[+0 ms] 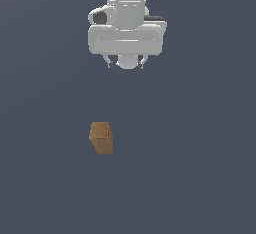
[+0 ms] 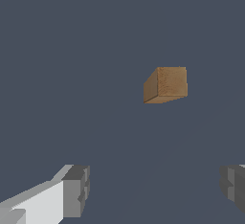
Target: Pick up the object and move it to a goal position.
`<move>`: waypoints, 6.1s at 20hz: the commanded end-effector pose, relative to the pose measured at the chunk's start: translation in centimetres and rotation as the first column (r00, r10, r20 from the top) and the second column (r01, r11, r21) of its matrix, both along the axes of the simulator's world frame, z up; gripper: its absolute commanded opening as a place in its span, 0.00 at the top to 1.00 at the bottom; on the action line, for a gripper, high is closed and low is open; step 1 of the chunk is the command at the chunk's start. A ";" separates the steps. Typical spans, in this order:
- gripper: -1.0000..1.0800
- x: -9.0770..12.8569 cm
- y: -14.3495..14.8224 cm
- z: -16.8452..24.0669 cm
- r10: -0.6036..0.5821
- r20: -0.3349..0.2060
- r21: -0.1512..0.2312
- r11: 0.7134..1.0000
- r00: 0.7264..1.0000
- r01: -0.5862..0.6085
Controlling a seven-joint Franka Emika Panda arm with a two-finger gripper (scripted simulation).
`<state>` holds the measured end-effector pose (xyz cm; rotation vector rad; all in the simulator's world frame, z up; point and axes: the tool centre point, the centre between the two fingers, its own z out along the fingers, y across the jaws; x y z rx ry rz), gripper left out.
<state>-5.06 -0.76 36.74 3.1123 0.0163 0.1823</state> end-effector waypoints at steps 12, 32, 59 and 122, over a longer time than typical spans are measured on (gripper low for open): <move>0.04 0.1 0.1 1.7 -0.008 0.024 0.024 1.000 1.000 0.007; 0.04 6.1 -3.6 -5.0 0.002 -0.035 0.020 1.000 0.999 -0.001; 0.04 11.8 -9.8 -17.5 0.017 -0.117 0.023 1.000 0.993 -0.014; 1.00 12.6 -21.8 0.1 0.018 -0.117 0.023 1.000 0.993 -0.015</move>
